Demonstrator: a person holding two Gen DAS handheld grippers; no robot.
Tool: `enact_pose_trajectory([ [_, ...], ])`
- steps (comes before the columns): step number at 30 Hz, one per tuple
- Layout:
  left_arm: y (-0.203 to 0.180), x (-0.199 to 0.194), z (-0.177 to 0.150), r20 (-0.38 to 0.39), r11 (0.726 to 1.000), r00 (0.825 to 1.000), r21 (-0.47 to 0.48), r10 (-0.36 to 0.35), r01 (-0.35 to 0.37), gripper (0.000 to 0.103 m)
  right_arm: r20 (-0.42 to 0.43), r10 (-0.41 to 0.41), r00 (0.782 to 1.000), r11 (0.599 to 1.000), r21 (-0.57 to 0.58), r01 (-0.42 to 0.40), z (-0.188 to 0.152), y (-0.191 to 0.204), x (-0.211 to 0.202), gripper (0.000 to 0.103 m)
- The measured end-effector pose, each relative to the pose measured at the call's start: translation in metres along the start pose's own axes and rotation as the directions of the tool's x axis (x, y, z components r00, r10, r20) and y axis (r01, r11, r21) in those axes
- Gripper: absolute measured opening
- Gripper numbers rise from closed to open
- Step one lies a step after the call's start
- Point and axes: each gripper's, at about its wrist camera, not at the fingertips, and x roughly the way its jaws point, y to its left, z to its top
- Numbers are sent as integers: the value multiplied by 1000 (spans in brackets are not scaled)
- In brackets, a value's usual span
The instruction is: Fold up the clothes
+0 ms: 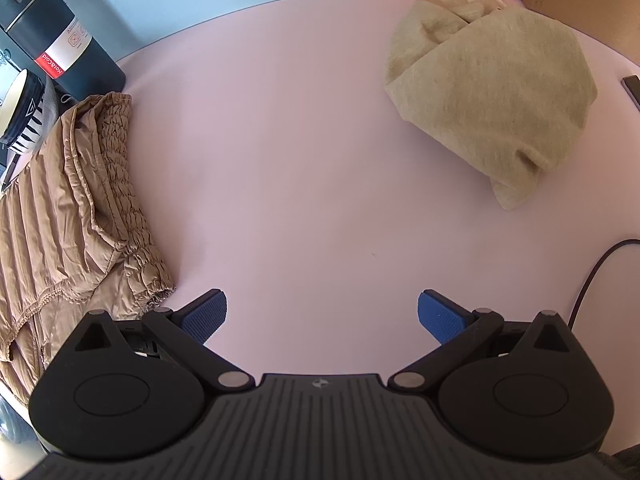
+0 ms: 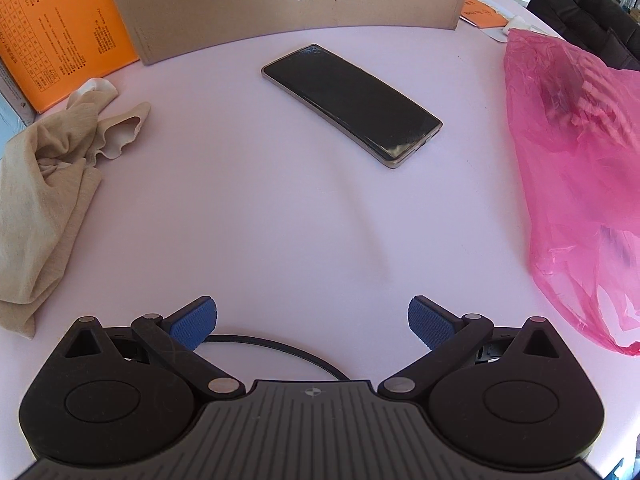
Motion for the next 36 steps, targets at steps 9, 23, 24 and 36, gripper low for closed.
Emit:
enact_pose_trajectory([
  [9,2,0,0,-6,1000,1000,-12,-7,7,103,-19,-41,999,999,23,41,-1,-7,3,103],
  [23,2,3,1,-21,1000,1000,-21,-19,19,103,-36,-57,998,998,29,58,-1,-9,7,103],
  [24,2,3,1,-21,1000,1000,-20,-19,18,103,-34,-55,998,998,31,56,-2,-9,7,103],
  [36,-43,-34,30,296,971,944,226,-148,82,103,153,57,987,998,-13,-56,11,2,-3,103],
])
